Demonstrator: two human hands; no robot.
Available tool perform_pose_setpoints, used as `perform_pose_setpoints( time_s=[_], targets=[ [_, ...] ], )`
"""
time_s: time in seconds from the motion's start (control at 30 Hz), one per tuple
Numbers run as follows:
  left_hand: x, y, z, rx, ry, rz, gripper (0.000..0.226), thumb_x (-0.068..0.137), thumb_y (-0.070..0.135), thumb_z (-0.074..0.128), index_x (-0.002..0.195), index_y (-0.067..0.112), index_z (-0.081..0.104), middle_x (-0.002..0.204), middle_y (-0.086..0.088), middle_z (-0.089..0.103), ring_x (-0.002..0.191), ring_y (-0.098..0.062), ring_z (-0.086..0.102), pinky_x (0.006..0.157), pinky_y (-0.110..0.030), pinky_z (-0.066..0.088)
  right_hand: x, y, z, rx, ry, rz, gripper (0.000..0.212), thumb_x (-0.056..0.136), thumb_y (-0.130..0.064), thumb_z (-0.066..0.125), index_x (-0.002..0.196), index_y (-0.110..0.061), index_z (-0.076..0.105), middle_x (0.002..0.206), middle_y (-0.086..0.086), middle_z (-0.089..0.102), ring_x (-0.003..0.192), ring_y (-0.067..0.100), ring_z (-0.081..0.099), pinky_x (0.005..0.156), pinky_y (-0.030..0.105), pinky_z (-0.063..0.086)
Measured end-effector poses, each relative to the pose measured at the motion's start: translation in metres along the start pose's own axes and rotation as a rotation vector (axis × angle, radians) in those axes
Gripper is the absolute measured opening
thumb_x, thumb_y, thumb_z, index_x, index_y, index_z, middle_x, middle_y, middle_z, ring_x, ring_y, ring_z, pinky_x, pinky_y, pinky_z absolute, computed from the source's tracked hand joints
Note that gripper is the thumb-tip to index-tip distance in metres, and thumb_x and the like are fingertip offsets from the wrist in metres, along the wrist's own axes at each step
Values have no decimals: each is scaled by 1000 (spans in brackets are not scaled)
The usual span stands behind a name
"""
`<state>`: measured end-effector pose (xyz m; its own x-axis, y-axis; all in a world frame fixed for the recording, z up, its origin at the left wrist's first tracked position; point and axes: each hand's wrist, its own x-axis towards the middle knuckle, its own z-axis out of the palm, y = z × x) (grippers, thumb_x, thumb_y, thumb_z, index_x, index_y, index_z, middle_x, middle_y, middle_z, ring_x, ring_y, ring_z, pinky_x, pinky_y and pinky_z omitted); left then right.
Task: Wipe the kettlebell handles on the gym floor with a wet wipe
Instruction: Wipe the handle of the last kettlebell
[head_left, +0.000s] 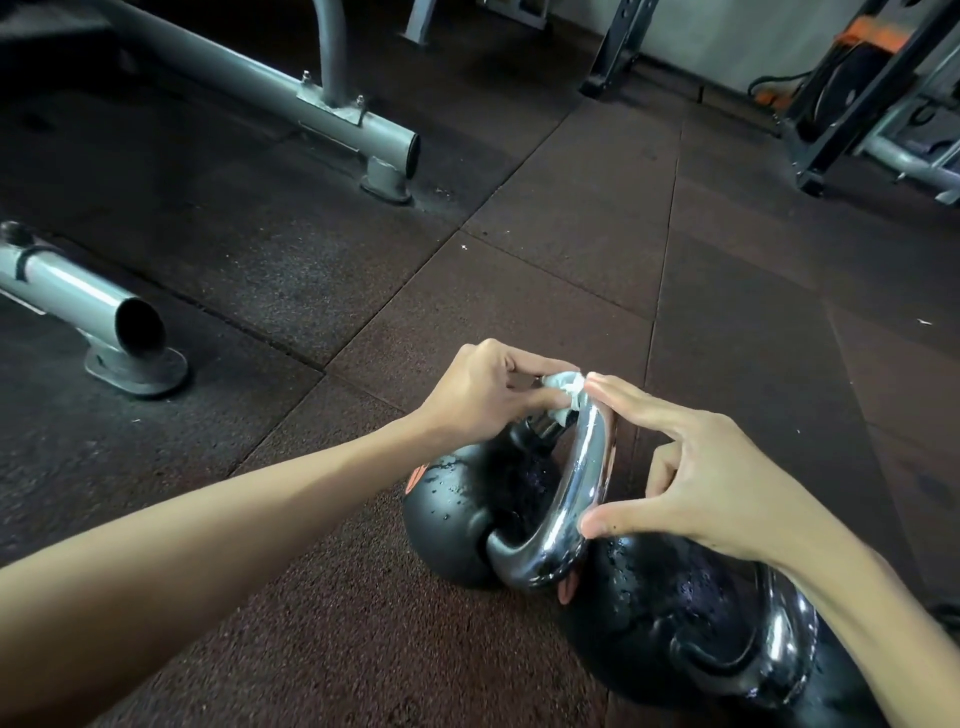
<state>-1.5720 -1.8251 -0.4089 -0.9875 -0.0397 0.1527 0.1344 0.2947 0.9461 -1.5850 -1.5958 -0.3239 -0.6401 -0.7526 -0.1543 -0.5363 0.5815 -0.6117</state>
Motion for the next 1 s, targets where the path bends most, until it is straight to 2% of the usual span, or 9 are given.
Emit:
perform_pose_setpoints(
  time_s=[0.13,0.23,0.3,0.4,0.5,0.6,0.73,0.83,1.0],
  targets=[
    [-4,-3,-2,-30,-21,-41,27,87,27,84,113,26,82,98,23,77,90,10,71,86,-10,53,-1,-3,-2,14,15,14,91,56,-60,94,137,-47,56,137,-26,60,100,-14,62,99,19,52],
    [-11,6,2,-112,-48,-32,25,90,28,80,115,26,81,97,20,79,86,11,70,81,-7,47,-7,-6,0,35,46,130,105,46,-53,98,139,-57,50,143,-52,36,57,12,62,65,23,57],
    [-15,12,5,-154,-60,-41,25,93,27,78,117,25,80,88,21,78,80,14,67,79,-7,46,-10,-6,1,47,47,178,110,42,-51,98,140,-58,49,144,-54,31,52,22,60,56,24,53],
    [-16,16,10,-226,-55,-86,25,94,28,77,118,24,80,101,12,80,93,3,73,91,-20,53,-14,-9,0,78,38,190,112,42,-51,97,140,-61,46,135,-55,42,53,16,59,61,24,56],
    [-18,17,12,-262,-38,-125,22,94,26,77,115,24,81,94,9,81,79,4,71,79,-19,52,-14,-12,-1,86,15,212,112,46,-49,98,142,-64,42,105,-55,57,50,17,58,64,29,56],
    [-29,19,11,-361,-86,-164,21,93,22,78,113,20,81,99,1,81,95,-13,77,89,-29,58,-13,-12,-1,95,17,221,114,44,-52,98,143,-61,43,143,-44,45,56,34,62,75,45,61],
    [-47,24,1,-366,-214,-220,26,86,21,84,111,17,82,103,-5,81,102,-25,77,99,-41,59,-15,-9,-1,108,17,219,111,45,-50,98,143,-60,45,147,-49,34,59,40,63,90,50,59],
    [-55,28,6,-367,-178,-194,29,83,20,86,112,18,81,101,-3,81,101,-21,77,95,-35,60,-18,-7,1,128,34,208,110,45,-50,98,142,-60,47,147,-48,36,52,28,55,94,56,55],
    [-64,36,23,-474,12,-251,30,77,15,91,105,10,81,94,-11,81,89,-26,79,80,-29,62,-18,-3,-1,127,62,190,109,45,-53,97,142,-58,48,149,-46,35,51,15,52,86,26,53]
  ],
)
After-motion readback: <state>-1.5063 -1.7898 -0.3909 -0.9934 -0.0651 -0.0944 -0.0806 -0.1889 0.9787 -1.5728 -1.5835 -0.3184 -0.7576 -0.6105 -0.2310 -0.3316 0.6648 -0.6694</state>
